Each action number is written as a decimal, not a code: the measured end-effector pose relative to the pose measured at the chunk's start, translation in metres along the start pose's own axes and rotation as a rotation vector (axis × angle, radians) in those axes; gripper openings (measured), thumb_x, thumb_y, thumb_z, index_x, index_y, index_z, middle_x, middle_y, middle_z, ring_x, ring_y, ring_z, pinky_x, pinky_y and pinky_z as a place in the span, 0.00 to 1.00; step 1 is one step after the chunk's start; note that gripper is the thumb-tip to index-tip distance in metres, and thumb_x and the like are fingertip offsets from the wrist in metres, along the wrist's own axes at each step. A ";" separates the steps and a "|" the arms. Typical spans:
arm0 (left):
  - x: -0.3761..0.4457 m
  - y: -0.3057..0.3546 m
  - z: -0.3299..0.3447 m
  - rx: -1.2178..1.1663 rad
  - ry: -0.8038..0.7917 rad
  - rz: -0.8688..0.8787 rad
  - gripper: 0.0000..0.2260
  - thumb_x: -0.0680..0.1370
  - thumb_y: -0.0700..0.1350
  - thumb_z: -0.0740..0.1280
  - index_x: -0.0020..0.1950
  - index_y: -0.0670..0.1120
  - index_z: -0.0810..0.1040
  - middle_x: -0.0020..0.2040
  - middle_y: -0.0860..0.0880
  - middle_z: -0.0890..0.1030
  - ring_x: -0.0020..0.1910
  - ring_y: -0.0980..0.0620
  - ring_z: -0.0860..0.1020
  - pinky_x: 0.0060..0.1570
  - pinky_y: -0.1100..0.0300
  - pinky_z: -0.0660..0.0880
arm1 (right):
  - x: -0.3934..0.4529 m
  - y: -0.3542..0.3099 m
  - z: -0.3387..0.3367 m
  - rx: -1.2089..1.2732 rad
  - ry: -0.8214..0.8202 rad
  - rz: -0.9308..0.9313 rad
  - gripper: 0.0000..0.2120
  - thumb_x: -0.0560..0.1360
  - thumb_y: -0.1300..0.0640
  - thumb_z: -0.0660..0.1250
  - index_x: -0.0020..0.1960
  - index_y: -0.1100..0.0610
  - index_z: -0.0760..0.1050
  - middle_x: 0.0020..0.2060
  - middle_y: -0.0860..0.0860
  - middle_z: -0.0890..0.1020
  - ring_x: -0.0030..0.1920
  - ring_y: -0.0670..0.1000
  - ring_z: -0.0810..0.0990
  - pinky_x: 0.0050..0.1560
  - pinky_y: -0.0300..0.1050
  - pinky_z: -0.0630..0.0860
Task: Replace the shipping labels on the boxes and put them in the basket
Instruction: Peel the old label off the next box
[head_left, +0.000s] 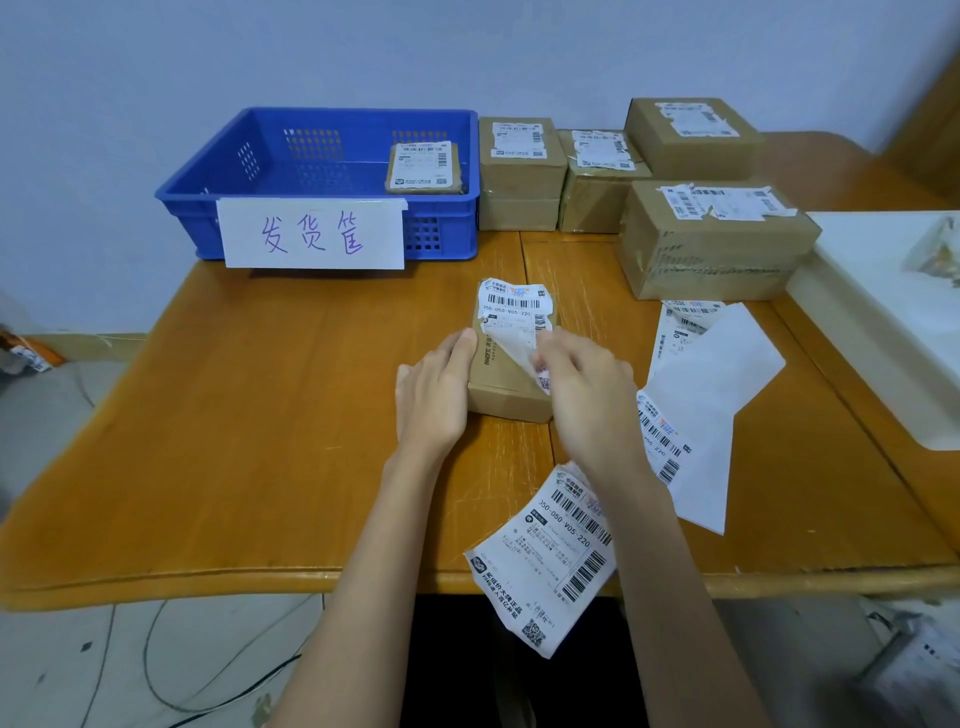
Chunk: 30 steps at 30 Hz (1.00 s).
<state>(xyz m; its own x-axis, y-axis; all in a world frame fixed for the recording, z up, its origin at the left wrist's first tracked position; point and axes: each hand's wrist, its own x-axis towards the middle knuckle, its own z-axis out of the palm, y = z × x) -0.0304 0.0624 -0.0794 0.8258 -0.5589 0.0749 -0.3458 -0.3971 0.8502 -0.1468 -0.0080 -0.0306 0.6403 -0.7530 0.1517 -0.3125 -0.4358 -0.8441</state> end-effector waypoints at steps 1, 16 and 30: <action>0.000 0.000 0.000 0.005 0.003 0.007 0.16 0.85 0.55 0.47 0.46 0.57 0.71 0.45 0.57 0.79 0.46 0.57 0.73 0.52 0.56 0.58 | -0.002 0.003 0.002 -0.056 -0.001 -0.044 0.13 0.79 0.53 0.61 0.36 0.51 0.68 0.35 0.42 0.73 0.42 0.39 0.71 0.42 0.37 0.66; -0.002 0.003 -0.001 -0.003 0.006 0.011 0.18 0.86 0.54 0.48 0.39 0.58 0.70 0.40 0.57 0.78 0.44 0.60 0.74 0.53 0.55 0.60 | 0.016 0.011 0.006 -0.242 0.234 -0.014 0.12 0.81 0.49 0.61 0.56 0.55 0.76 0.39 0.50 0.80 0.42 0.51 0.78 0.52 0.51 0.75; -0.001 0.003 0.000 0.057 0.023 0.024 0.17 0.85 0.53 0.47 0.42 0.54 0.69 0.37 0.58 0.74 0.41 0.61 0.72 0.50 0.56 0.58 | 0.011 0.026 0.011 -0.131 0.190 -0.032 0.06 0.80 0.55 0.63 0.55 0.55 0.75 0.48 0.49 0.80 0.49 0.49 0.77 0.49 0.47 0.76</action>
<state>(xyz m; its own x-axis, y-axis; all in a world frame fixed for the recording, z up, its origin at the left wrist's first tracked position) -0.0323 0.0622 -0.0768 0.8265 -0.5526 0.1074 -0.3900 -0.4244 0.8171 -0.1400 -0.0218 -0.0566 0.5120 -0.8115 0.2817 -0.3902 -0.5119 -0.7653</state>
